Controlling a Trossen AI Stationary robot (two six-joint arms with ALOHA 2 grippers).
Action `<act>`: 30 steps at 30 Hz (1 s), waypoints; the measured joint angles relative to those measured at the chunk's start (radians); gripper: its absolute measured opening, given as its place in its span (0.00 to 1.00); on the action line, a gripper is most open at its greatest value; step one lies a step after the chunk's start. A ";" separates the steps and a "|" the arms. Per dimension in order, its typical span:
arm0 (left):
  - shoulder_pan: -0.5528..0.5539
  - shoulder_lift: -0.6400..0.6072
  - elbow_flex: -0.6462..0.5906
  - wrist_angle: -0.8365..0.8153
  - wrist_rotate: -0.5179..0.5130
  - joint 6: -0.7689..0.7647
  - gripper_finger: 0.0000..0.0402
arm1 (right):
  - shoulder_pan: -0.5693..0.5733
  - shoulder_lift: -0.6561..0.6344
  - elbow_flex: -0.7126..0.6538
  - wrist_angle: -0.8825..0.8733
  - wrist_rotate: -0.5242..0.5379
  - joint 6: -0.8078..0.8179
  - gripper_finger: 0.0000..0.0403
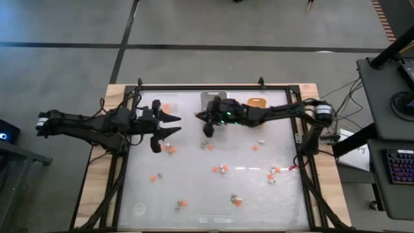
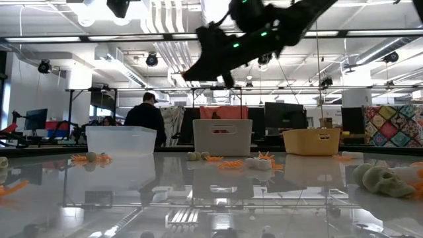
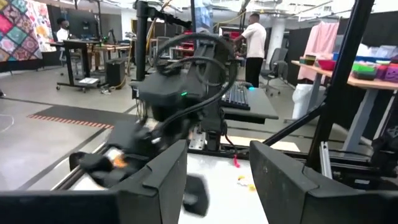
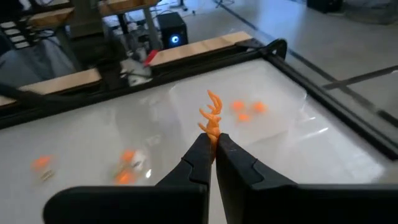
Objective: Sort Halloween decoration
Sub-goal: Put the orange spider toy into the transparent white bin
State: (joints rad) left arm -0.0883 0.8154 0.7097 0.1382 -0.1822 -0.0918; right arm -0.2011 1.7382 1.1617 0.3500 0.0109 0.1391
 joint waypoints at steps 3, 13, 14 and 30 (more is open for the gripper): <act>0.000 -0.031 0.000 -0.007 0.000 -0.004 0.39 | -0.019 0.092 0.100 0.000 0.000 -0.021 0.02; -0.003 -0.124 0.000 -0.010 0.000 -0.004 0.39 | -0.059 0.350 0.367 -0.002 -0.012 -0.028 0.02; -0.003 -0.131 -0.001 -0.011 0.000 -0.004 0.39 | -0.058 0.368 0.388 -0.001 -0.013 -0.028 0.02; -0.003 -0.126 -0.017 0.005 -0.001 0.004 0.39 | -0.048 0.538 0.583 0.000 -0.019 -0.019 0.02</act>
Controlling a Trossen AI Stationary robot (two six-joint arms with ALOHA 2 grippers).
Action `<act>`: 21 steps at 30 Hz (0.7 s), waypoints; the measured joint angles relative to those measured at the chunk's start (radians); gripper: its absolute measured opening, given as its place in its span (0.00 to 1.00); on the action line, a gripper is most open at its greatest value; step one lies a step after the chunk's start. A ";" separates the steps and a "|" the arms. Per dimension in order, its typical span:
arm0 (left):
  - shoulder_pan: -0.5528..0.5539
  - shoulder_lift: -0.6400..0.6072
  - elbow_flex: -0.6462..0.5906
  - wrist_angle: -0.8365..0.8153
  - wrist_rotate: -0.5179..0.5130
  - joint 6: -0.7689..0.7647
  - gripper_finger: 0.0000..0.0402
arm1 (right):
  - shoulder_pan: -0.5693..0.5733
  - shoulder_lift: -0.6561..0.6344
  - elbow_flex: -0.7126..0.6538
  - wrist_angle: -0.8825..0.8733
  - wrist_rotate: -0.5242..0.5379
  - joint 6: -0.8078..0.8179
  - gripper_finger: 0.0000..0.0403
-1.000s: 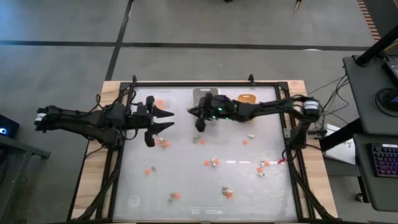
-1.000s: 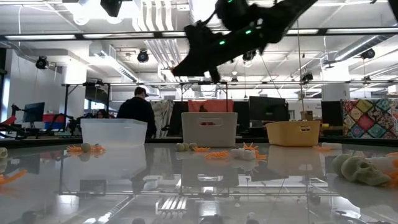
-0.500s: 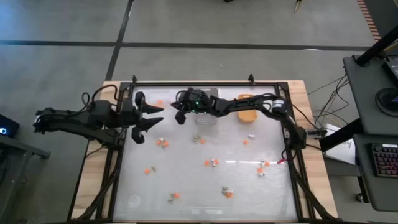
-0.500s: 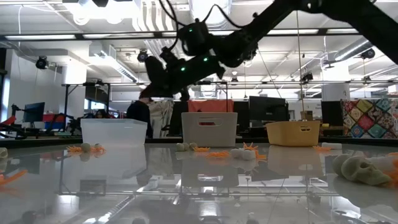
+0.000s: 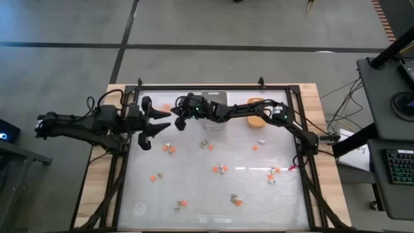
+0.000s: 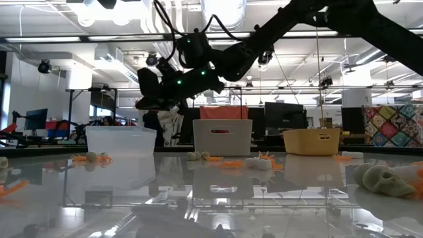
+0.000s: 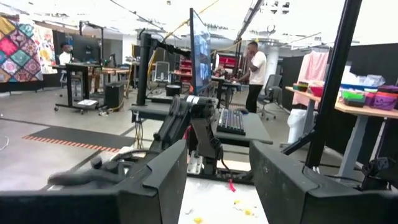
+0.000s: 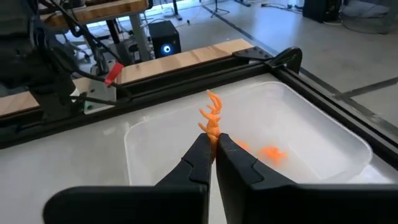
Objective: Sort Halloween decoration
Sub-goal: Put the orange spider toy into the transparent white bin, then put the cream white skull toy into the yellow bin
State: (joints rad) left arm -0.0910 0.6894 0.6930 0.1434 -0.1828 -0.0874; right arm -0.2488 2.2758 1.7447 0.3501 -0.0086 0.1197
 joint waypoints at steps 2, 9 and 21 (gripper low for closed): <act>0.000 0.002 0.000 0.006 -0.001 0.003 0.39 | 0.003 0.001 0.000 -0.007 0.000 0.002 0.03; 0.000 0.003 0.000 0.013 -0.001 0.015 0.39 | 0.007 0.005 0.003 -0.009 0.000 0.017 0.15; 0.000 0.004 0.000 -0.027 -0.001 -0.038 0.39 | 0.013 -0.048 0.002 -0.126 -0.023 -0.014 0.35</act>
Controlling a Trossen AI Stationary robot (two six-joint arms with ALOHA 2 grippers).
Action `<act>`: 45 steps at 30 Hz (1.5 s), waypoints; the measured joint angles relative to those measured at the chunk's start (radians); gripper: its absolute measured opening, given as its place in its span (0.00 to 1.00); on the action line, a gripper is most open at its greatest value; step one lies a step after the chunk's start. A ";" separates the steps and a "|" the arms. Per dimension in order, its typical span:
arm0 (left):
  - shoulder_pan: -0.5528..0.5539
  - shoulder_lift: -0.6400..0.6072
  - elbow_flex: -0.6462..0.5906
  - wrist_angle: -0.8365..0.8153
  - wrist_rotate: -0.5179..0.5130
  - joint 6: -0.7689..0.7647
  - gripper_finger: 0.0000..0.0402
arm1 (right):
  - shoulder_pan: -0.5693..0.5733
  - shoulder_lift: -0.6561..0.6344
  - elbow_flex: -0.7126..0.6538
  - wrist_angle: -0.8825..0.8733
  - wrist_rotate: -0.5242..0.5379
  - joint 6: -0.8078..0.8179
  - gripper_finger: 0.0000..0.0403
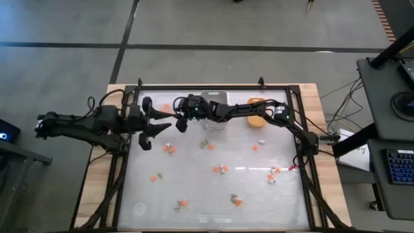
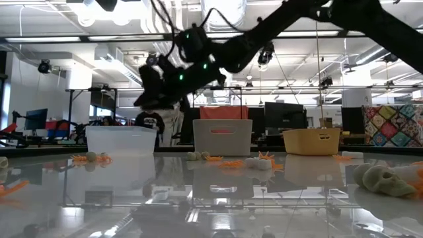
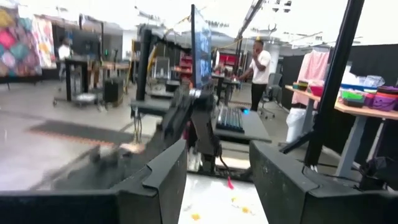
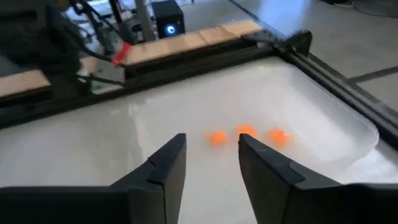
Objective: Sort Halloween decoration
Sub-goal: Put the cream white skull toy into the yellow bin
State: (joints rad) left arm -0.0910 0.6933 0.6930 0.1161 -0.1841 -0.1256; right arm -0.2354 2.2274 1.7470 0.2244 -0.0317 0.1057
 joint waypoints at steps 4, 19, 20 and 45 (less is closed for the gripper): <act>-0.001 0.004 0.000 -0.084 0.000 -0.087 0.39 | 0.026 -0.067 0.001 -0.121 -0.002 -0.047 0.36; -0.128 0.172 0.000 -0.310 -0.069 -0.453 0.39 | 0.122 -0.395 -0.181 -0.465 0.035 -0.159 0.32; -0.140 0.181 0.000 -0.340 -0.082 -0.480 0.39 | 0.123 -0.431 -0.216 -0.459 0.035 -0.153 0.31; -0.146 0.607 0.030 -0.806 -0.068 -0.975 0.39 | 0.201 -0.724 -0.571 -0.339 0.148 -0.064 0.31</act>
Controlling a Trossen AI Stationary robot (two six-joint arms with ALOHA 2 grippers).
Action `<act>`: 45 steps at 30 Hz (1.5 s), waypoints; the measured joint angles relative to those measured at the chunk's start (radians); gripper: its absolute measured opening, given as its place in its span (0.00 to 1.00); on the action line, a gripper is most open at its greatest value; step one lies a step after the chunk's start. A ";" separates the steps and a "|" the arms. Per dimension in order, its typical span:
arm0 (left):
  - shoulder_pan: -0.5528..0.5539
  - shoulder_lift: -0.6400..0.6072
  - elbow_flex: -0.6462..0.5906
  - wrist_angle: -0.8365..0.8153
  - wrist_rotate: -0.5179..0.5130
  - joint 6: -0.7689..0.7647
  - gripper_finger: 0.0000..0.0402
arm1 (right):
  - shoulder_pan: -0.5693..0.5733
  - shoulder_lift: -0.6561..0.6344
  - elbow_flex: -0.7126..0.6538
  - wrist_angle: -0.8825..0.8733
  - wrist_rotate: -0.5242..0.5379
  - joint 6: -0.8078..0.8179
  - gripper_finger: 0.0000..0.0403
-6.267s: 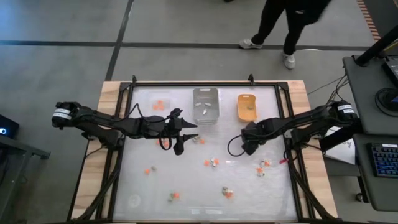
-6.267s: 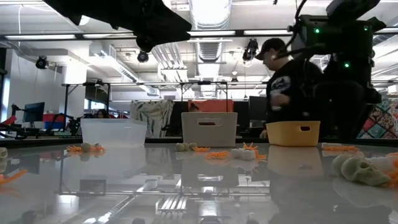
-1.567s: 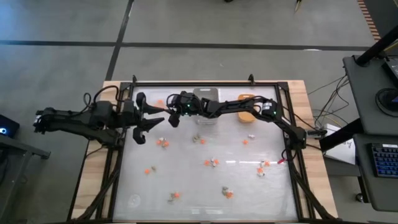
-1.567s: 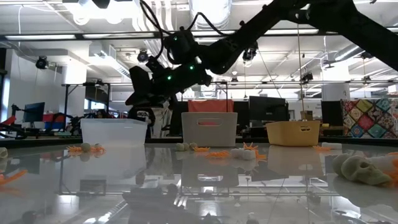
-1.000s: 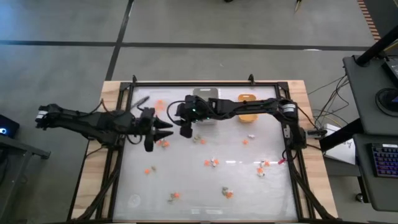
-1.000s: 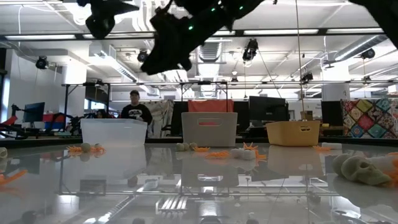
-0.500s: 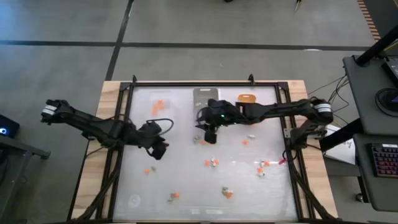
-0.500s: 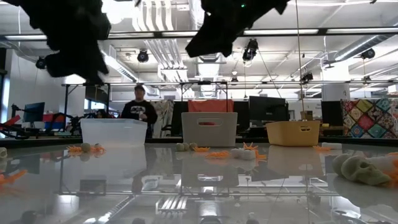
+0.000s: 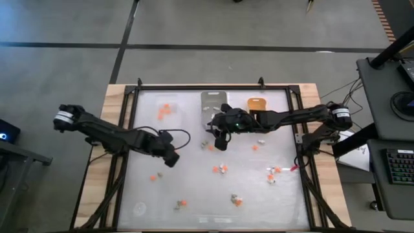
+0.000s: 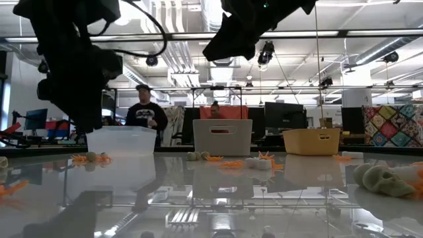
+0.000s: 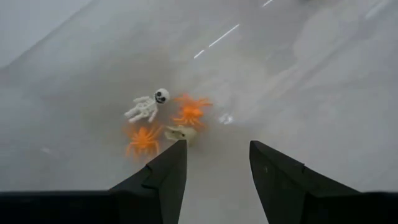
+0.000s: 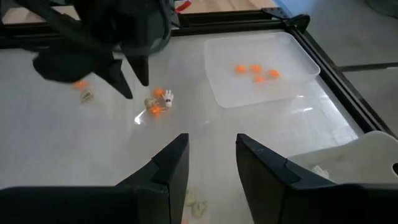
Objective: Sort Halloween decoration
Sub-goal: Put the cream white skull toy into the yellow bin
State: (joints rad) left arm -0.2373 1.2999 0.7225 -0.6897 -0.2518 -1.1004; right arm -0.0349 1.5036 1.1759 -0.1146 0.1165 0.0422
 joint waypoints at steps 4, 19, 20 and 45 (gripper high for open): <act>0.000 0.047 0.003 -0.002 0.000 0.011 0.39 | 0.000 0.000 0.000 0.001 0.014 0.004 0.31; 0.013 0.162 0.003 0.011 -0.053 0.014 0.35 | 0.000 0.001 0.001 0.024 0.024 0.011 0.31; 0.013 0.168 0.003 0.014 -0.053 0.014 0.34 | 0.000 0.001 0.001 0.024 0.025 0.011 0.31; 0.012 0.188 0.003 0.025 -0.026 0.037 0.01 | 0.000 0.002 0.001 0.023 0.026 0.009 0.31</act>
State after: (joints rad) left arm -0.2253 1.4877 0.7254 -0.6645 -0.2783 -1.0634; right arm -0.0349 1.5055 1.1770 -0.0914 0.1421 0.0509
